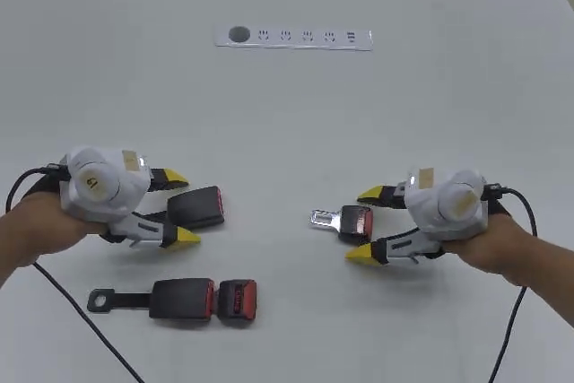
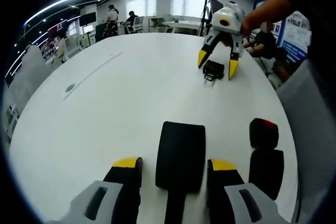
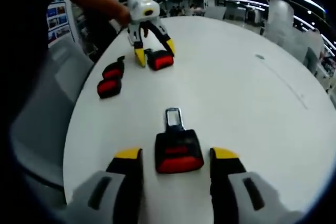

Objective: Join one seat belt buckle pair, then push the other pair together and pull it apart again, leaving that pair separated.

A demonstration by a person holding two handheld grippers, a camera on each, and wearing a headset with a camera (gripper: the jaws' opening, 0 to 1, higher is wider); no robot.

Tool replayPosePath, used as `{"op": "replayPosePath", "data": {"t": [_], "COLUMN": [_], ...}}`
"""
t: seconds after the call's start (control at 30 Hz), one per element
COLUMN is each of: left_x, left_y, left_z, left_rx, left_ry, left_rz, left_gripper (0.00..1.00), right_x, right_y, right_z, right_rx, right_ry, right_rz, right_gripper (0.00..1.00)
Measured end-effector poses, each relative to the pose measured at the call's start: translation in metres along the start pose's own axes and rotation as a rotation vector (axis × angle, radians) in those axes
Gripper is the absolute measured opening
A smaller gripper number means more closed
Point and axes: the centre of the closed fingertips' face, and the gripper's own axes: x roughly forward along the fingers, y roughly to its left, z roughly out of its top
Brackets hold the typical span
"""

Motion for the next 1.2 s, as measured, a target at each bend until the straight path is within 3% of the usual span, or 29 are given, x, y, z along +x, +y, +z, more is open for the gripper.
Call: {"op": "replayPosePath", "data": {"t": [0.03, 0.07, 0.13, 0.17, 0.23, 0.53, 0.77, 1.2], "left_x": [0.001, 0.001, 0.002, 0.002, 0.000, -0.004, -0.007, -0.006], "left_y": [0.001, -0.001, -0.009, -0.011, -0.010, -0.027, -0.029, -0.027], "left_z": [0.000, -0.001, 0.002, 0.003, 0.004, 0.007, 0.005, 0.005], "left_rx": [0.032, 0.023, 0.083, 0.078, 0.069, 0.197, 0.225, 0.189], "left_ry": [0.006, 0.006, -0.005, -0.007, -0.007, 0.031, 0.038, 0.029], "left_rz": [0.008, -0.007, -0.051, -0.050, -0.048, -0.157, -0.189, -0.182], "left_gripper": [0.49, 0.47, 0.37, 0.35, 0.35, 0.35, 0.35, 0.35], "right_x": [0.000, 0.000, -0.001, -0.001, -0.001, -0.004, -0.004, 0.008], "right_y": [-0.002, -0.003, -0.004, -0.005, -0.006, -0.006, -0.004, 0.000], "right_z": [0.001, -0.001, -0.001, -0.001, -0.002, -0.003, -0.002, 0.011], "right_rx": [-0.025, -0.041, -0.049, -0.059, -0.083, -0.067, -0.054, -0.067], "right_ry": [-0.004, 0.003, -0.004, -0.010, -0.026, -0.085, -0.097, -0.110], "right_rz": [-0.003, -0.011, -0.017, -0.015, -0.006, 0.040, 0.057, 0.065], "right_gripper": [0.47, 0.42, 0.38, 0.37, 0.36, 0.35, 0.35, 0.35]}}
